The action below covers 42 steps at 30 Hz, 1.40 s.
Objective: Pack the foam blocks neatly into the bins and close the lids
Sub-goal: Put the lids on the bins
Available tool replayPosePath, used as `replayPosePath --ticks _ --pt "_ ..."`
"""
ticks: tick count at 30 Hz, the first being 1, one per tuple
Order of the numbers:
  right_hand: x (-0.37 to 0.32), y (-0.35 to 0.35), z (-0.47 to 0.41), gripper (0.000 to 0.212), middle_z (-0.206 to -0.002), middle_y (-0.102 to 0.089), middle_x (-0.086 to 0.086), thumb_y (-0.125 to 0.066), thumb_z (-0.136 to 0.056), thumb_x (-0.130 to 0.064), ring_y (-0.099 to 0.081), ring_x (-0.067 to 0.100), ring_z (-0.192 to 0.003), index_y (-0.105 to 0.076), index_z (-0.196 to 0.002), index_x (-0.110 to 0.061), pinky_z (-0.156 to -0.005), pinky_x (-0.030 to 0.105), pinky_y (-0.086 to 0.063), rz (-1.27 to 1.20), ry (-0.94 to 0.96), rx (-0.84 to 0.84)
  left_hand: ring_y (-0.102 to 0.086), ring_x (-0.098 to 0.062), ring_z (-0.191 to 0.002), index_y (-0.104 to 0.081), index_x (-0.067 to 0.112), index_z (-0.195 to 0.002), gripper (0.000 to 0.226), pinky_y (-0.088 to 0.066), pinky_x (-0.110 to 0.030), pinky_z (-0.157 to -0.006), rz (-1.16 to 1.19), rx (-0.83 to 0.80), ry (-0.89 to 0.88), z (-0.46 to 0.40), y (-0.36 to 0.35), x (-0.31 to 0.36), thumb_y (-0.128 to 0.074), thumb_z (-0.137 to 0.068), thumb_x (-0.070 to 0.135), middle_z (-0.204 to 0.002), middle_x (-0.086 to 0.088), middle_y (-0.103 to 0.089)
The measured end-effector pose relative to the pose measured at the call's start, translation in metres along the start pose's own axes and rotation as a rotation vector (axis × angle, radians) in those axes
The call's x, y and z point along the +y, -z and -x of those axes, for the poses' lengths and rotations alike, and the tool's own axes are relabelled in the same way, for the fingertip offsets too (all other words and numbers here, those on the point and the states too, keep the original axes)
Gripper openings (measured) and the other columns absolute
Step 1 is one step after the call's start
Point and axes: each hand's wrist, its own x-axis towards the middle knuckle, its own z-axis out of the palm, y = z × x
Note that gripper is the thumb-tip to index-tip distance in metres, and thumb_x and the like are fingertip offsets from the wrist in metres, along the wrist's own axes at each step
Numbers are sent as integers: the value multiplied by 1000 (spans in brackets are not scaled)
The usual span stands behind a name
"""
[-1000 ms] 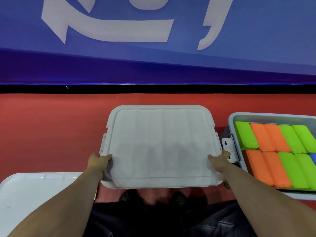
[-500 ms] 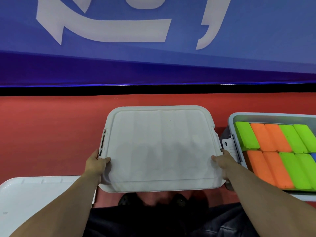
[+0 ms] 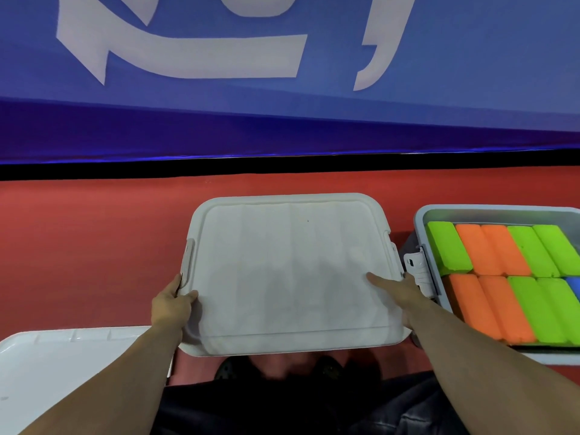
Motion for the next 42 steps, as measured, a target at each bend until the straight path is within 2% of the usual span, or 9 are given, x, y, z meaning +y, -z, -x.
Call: replayPosePath --ticks 5,9,11,19,26,31,35,40,42 --pt "1 -1 -4 143 -153 -39 12 -99 -47 -49 -45 35 -135 -13 -157 -18 -110 54 -42 128 26 24 -53 -31 -130 -43 14 -153 66 -40 -41 -111 -83 -50 -50 1 0 1 -69 -93 6 -147 -8 -54" --pt "0 -4 -9 130 -147 -45 18 -98 -55 -43 -48 39 -132 -21 -151 -3 -107 54 -44 308 58 85 -38 -37 -143 -16 17 -160 131 -32 -57 -119 -344 -134 -48 1 -10 2 -96 -61 48 -157 -9 -36" --pt "-5 -4 -10 129 -147 -46 19 -98 -54 -42 -48 39 -132 -22 -150 -2 -108 54 -43 355 80 89 -25 -40 -150 -7 16 -162 142 -23 -60 -122 -504 -117 -71 1 -15 1 -95 -57 55 -164 -11 -25" --pt "-13 0 -14 142 -163 -25 12 -98 -60 -22 -30 33 -148 4 -160 -15 -119 48 -29 227 143 20 -14 -41 -151 0 21 -163 141 -17 -55 -124 -506 -109 5 -1 -19 5 -95 -63 48 -167 -9 -14" --pt "-15 3 -20 156 -157 -36 15 -96 -40 -64 -47 37 -136 -11 -158 -7 -109 53 -44 126 -47 114 -14 -40 -151 6 26 -162 140 -17 -56 -123 -510 -128 45 1 -19 6 -94 -66 47 -167 -10 -10" --pt "-16 3 -20 144 -166 -16 12 -95 -61 -42 -29 35 -148 6 -160 -14 -116 53 -34 134 46 166 -15 -40 -150 6 26 -162 139 -18 -55 -123 -517 -128 48 0 -19 7 -93 -66 47 -166 -11 -11" --pt "-23 -8 -10 134 -163 -7 17 -92 -65 -48 -25 41 -147 -4 -161 -17 -114 57 -32 337 161 202 -17 -40 -149 5 26 -162 139 -19 -56 -122 -511 -133 51 0 -19 8 -93 -67 47 -165 -11 -13" --pt "-23 -14 -4 163 -162 -16 14 -85 -29 -76 -29 37 -145 -5 -159 -21 -115 60 -31 496 209 133 -18 -40 -148 5 26 -162 139 -20 -56 -122 -515 -125 56 -1 -19 7 -94 -66 46 -163 -12 -16" --pt "-24 -15 -4 158 -163 -15 14 -90 -39 -69 -26 36 -147 -3 -160 -19 -115 60 -31 528 215 135 -20 -40 -148 5 26 -162 139 -22 -56 -121 -518 -130 60 -2 -20 7 -94 -66 46 -162 -13 -18"
